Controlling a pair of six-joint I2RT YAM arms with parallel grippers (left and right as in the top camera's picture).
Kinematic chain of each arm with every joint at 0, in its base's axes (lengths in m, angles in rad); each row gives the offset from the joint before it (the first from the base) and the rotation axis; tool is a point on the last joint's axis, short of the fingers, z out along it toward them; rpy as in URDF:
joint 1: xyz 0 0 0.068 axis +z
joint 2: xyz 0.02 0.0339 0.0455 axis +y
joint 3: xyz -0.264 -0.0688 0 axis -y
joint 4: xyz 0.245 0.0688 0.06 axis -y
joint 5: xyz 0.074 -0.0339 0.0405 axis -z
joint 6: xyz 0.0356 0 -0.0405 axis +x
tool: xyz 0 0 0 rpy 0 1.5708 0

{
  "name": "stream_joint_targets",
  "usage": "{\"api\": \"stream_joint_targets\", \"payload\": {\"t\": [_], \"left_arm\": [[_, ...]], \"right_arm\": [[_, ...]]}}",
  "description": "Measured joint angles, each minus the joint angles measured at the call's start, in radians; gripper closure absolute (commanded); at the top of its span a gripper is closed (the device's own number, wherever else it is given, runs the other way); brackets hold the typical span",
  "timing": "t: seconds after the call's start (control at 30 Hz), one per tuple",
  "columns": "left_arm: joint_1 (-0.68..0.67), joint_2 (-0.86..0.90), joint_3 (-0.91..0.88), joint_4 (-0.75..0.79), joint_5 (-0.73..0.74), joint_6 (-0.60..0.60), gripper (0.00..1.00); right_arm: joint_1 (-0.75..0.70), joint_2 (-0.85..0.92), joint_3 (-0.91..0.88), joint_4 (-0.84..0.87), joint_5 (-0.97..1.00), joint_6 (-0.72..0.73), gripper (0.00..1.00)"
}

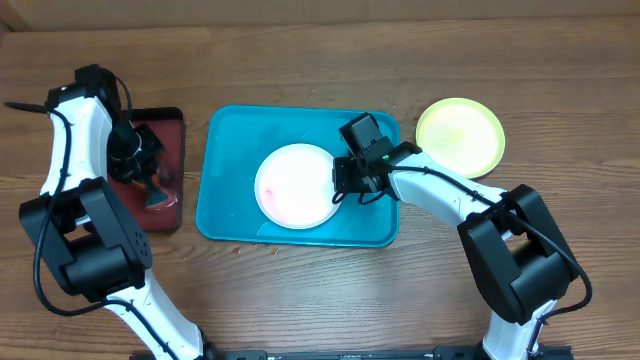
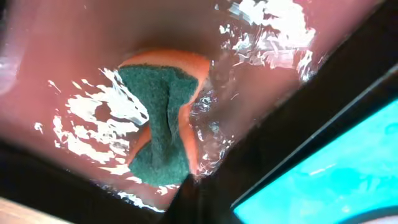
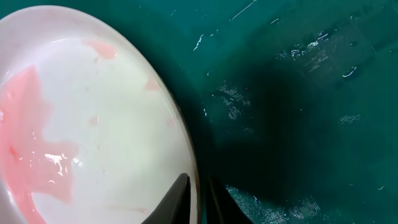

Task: Clean dirty plates on tray and stack at the side
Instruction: 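Move the left sponge back and dip it in the red basin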

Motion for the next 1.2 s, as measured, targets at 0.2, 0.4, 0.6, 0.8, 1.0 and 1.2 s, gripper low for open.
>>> {"api": "stream_joint_targets", "payload": {"t": [0.2, 0.4, 0.6, 0.8, 1.0, 1.2], "left_arm": [[0.0, 0.0, 0.027, -0.008, -0.043, 0.005, 0.4], [0.0, -0.002, -0.063, 0.075, -0.142, -0.043, 0.31], [0.0, -0.002, -0.178, 0.143, -0.159, -0.066, 0.55], [0.0, -0.002, -0.179, 0.167, -0.154, -0.067, 0.81], [0.0, -0.002, -0.18, 0.166, -0.148, -0.067, 0.63], [0.0, -0.002, -0.195, 0.18, -0.148, -0.07, 0.6]], "right_arm": [[0.0, 0.0, 0.0, -0.001, 0.0, 0.0, 0.88], [0.0, 0.0, 0.0, -0.001, 0.0, 0.0, 0.88], [0.0, 0.0, 0.0, -0.001, 0.0, 0.0, 0.88], [0.0, 0.0, 0.0, -0.001, 0.0, 0.0, 0.88], [0.0, 0.0, 0.0, -0.001, 0.0, 0.0, 0.88], [0.0, 0.0, 0.0, -0.001, 0.0, 0.0, 0.89]]}}
